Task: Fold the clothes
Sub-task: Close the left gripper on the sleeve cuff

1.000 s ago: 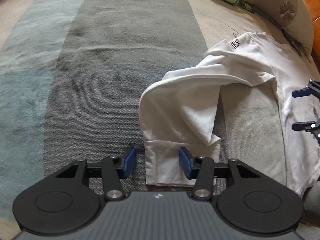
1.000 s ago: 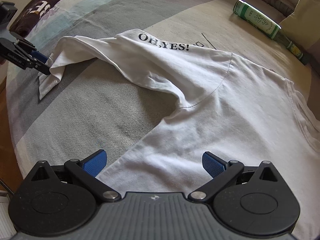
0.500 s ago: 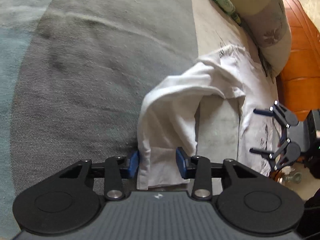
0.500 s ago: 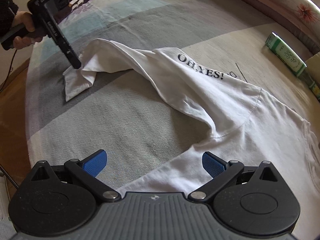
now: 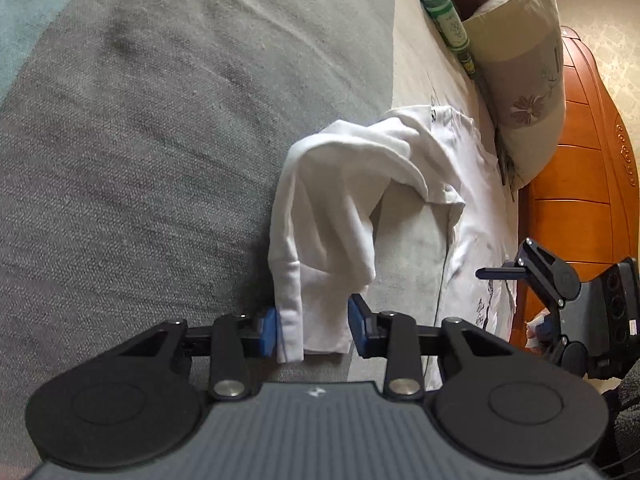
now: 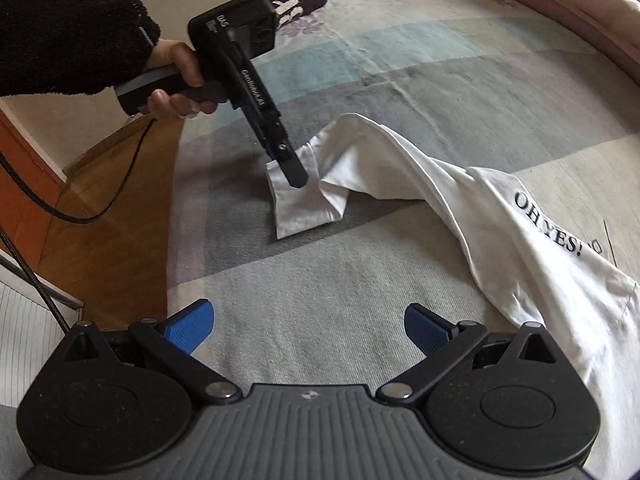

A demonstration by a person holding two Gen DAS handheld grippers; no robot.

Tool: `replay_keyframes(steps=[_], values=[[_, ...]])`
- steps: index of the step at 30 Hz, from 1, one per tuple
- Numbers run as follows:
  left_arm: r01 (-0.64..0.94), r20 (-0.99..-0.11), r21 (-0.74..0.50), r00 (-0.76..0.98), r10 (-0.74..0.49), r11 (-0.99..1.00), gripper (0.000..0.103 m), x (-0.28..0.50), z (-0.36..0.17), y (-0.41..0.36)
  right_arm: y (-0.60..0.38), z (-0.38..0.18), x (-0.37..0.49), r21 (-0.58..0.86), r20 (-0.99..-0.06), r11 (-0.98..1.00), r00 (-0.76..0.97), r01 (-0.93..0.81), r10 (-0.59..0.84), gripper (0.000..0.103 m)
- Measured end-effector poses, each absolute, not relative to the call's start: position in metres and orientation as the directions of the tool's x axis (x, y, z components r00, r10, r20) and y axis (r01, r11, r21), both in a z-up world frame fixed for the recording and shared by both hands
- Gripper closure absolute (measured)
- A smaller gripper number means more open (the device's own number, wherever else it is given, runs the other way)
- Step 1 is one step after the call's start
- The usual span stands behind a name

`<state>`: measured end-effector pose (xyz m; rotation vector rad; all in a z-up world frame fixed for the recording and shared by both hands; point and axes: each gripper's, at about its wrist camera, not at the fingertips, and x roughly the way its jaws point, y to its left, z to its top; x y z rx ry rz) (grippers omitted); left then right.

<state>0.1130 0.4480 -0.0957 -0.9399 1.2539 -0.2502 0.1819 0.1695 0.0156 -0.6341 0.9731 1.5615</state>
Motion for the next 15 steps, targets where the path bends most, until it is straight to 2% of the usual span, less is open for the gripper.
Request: replay_keyframes(steps=[3,4,5,6,9,15], values=[[-0.318,-0.685,-0.728,0.365,-0.631,0.607,0.073,0.114,-0.097,0.451,0.172,0.015,0.178,0.254,-0.823,-0.017,-0.225,-0.967,0.522,0.0],[-0.33,-0.685,-0.728,0.374,-0.625,0.601,0.078,0.112,-0.098,0.451,0.172,0.015,0.177,0.254,-0.823,-0.012,-0.223,-0.967,0.523,0.0],[-0.349,-0.695,-0.719,0.382,-0.61,0.601,0.084,0.108,-0.099,0.452,0.172,0.016,0.177,0.251,-0.825,-0.007,-0.218,-0.968,0.521,0.0],[-0.365,-0.712,-0.702,0.384,-0.588,0.611,0.097,0.105,-0.098,0.451,0.172,0.015,0.177,0.243,-0.829,-0.002,-0.209,-0.97,0.519,0.0],[-0.369,-0.759,-0.649,0.383,-0.527,0.666,0.097,0.103,-0.088,0.443,0.167,0.015,0.181,0.218,-0.838,0.016,-0.179,-0.976,0.516,0.0],[-0.277,-0.859,-0.476,0.352,-0.372,0.835,0.098,0.118,-0.044,0.43,0.157,0.018,0.189,0.197,-0.844,0.05,-0.143,-0.979,0.517,0.0]])
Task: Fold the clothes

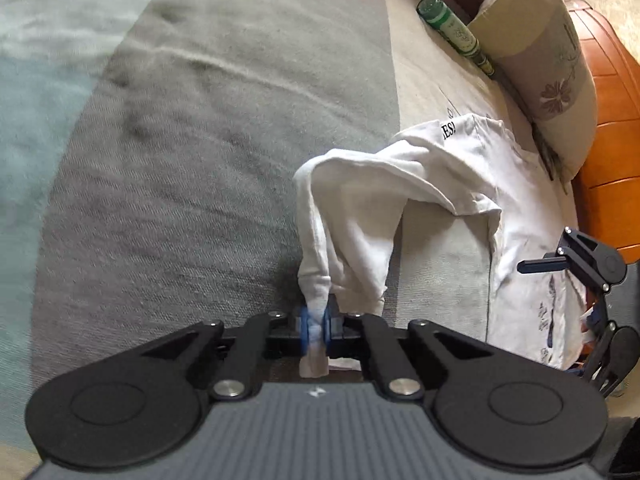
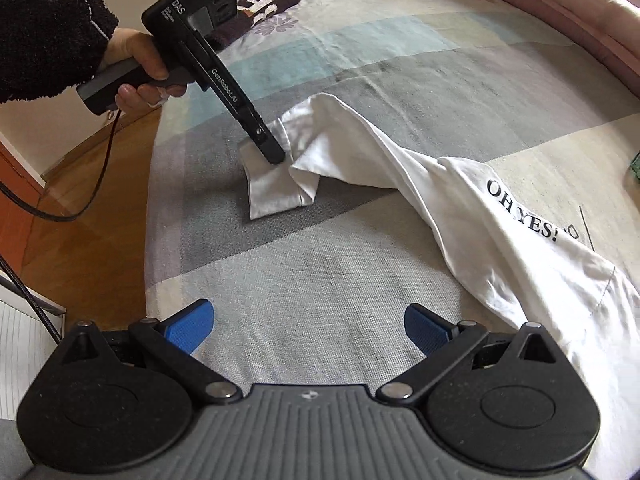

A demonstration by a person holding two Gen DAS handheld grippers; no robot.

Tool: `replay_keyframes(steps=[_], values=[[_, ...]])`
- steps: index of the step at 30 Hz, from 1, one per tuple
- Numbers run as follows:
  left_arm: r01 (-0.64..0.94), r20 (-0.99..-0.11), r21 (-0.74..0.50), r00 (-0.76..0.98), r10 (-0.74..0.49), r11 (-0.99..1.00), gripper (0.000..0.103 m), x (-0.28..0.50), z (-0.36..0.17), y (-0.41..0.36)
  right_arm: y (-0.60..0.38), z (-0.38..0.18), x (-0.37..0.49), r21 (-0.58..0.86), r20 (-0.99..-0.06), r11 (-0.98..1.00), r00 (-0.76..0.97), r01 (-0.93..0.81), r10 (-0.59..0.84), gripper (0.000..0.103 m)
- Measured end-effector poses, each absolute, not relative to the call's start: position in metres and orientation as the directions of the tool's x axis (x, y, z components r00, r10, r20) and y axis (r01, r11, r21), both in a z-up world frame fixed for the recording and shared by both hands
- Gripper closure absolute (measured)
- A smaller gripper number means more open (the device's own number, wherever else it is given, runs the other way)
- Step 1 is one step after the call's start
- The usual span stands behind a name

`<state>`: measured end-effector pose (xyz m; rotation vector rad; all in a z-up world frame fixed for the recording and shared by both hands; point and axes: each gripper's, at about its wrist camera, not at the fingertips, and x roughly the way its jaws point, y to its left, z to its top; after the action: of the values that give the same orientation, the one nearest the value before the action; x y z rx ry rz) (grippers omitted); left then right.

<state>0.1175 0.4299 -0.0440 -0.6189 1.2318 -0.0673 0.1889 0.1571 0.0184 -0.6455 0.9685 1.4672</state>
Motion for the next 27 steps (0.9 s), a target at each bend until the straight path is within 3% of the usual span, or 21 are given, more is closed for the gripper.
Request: replay_keyframes(steps=[9,19,22,27], values=[[-0.237,-0.958,-0.089,0.287,-0.018,0.967,0.098,0.14,0.016,0.457,0.146,0.022,0.182,0.163,-0.834,0.055,-0.108,-0.985,0.541,0.0],[-0.085,-0.835,0.221,0.499,0.233,0.972,0.097,0.17,0.091,0.426,0.133,0.029,0.182,0.133,-0.834,0.05,-0.084,-0.99,0.546,0.0],[0.0,-0.81,0.326,0.516,0.279,0.945,0.097,0.157,0.093,0.409,0.129,0.026,0.184,0.131,-0.837,0.063,-0.077,-0.989,0.542,0.0],[0.152,-0.868,0.401,0.38,0.322,0.903,0.097,0.131,0.046,0.39,0.129,0.021,0.183,0.131,-0.84,0.072,-0.072,-0.989,0.537,0.0]])
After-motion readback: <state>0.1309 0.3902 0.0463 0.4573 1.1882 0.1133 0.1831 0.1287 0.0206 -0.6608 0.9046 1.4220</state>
